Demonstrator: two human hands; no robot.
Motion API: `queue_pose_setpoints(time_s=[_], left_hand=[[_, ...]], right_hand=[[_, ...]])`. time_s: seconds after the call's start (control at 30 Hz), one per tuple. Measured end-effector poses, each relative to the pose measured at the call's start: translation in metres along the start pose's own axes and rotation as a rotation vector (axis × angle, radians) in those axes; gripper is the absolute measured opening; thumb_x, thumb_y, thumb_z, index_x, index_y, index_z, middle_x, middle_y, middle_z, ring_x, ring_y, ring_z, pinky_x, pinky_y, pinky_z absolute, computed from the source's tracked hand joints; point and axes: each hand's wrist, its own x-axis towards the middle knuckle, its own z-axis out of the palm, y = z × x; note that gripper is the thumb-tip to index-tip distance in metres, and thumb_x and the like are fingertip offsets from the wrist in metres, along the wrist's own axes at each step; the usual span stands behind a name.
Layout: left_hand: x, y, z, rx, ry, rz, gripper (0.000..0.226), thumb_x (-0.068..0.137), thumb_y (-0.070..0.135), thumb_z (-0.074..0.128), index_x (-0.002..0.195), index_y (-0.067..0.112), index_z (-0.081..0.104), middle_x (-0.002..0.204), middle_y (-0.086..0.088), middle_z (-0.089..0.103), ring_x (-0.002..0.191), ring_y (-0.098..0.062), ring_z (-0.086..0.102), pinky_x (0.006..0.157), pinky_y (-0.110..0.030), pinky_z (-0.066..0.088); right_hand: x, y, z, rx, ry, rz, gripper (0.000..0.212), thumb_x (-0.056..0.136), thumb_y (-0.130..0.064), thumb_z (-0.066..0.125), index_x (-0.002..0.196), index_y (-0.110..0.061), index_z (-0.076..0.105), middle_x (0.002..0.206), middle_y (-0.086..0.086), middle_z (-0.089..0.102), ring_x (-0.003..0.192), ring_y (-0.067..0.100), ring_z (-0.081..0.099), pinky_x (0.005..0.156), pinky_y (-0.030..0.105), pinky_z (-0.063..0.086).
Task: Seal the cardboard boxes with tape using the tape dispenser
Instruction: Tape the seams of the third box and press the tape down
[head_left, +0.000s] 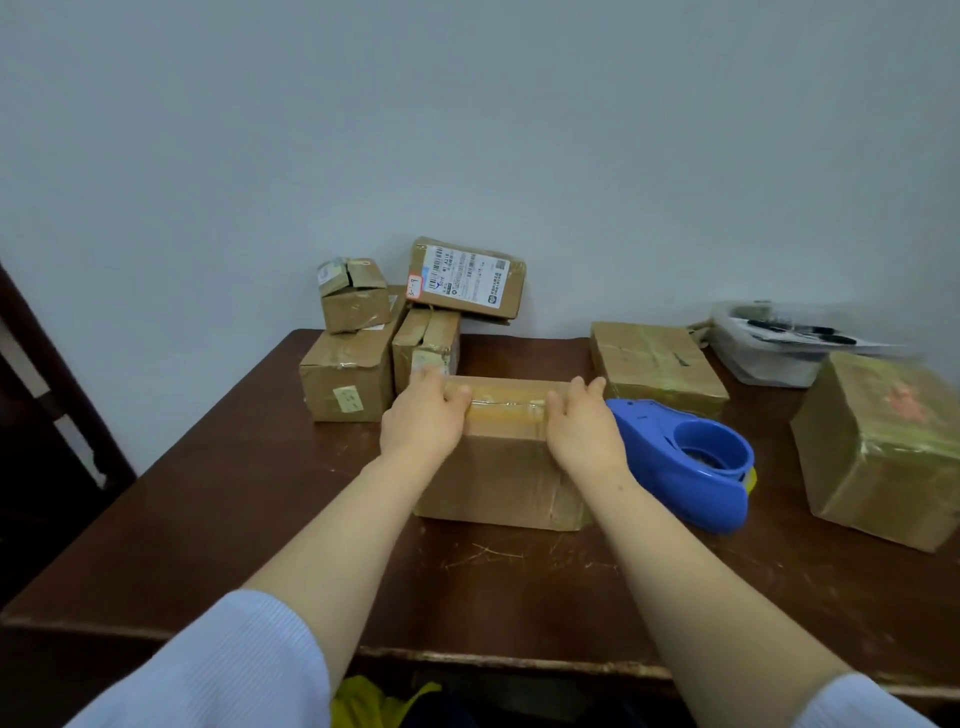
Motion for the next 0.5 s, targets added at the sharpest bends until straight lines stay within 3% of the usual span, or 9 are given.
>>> queue_pose_setpoints(time_s=[0.1, 0.2, 0.27, 0.4, 0.5], left_hand=[[0.004, 0.001, 0.002, -0.103, 0.031, -0.131, 0.06, 0.097, 0.045, 0.042, 0.144, 0.008, 0.032, 0.139, -0.012, 0.048, 0.126, -0.031, 0.046, 0.095, -0.037, 0.038], [-0.001, 0.004, 0.004, -0.237, 0.094, -0.176, 0.056, 0.095, 0.044, 0.048, 0.139, 0.008, 0.042, 0.138, -0.009, 0.05, 0.127, -0.029, 0.045, 0.097, -0.035, 0.037], [-0.002, 0.004, 0.008, -0.304, 0.133, -0.191, 0.053, 0.096, 0.043, 0.047, 0.137, 0.009, 0.045, 0.136, -0.009, 0.052, 0.125, -0.029, 0.047, 0.098, -0.036, 0.038], [0.0, -0.003, 0.014, -0.444, 0.195, -0.219, 0.038, 0.098, 0.04, 0.044, 0.113, 0.01, 0.062, 0.112, -0.009, 0.063, 0.103, -0.029, 0.056, 0.092, -0.041, 0.046], [0.001, -0.007, 0.016, -0.492, 0.231, -0.265, 0.031, 0.096, 0.035, 0.051, 0.111, 0.012, 0.066, 0.109, -0.005, 0.064, 0.097, -0.025, 0.055, 0.085, -0.036, 0.044]], right_hand=[[0.01, 0.0, 0.001, 0.081, 0.051, 0.1, 0.053, 0.103, -0.031, 0.033, 0.144, 0.002, 0.027, 0.152, 0.02, 0.024, 0.123, 0.034, 0.049, 0.091, 0.038, 0.043], [0.017, 0.007, 0.003, 0.228, 0.13, 0.155, 0.048, 0.101, -0.036, 0.036, 0.126, 0.002, 0.048, 0.123, 0.017, 0.055, 0.106, 0.029, 0.055, 0.081, 0.035, 0.043], [0.017, 0.009, 0.003, 0.331, 0.169, 0.132, 0.038, 0.102, -0.03, 0.034, 0.113, -0.002, 0.057, 0.112, 0.014, 0.058, 0.103, 0.028, 0.054, 0.082, 0.035, 0.042], [0.013, 0.012, 0.005, 0.446, 0.224, 0.152, 0.042, 0.102, -0.025, 0.037, 0.141, -0.008, 0.043, 0.141, 0.006, 0.05, 0.126, 0.025, 0.049, 0.104, 0.035, 0.04], [0.013, 0.016, 0.006, 0.365, 0.277, 0.091, 0.041, 0.1, -0.024, 0.041, 0.139, -0.012, 0.047, 0.131, 0.008, 0.059, 0.107, 0.024, 0.061, 0.093, 0.038, 0.049]])
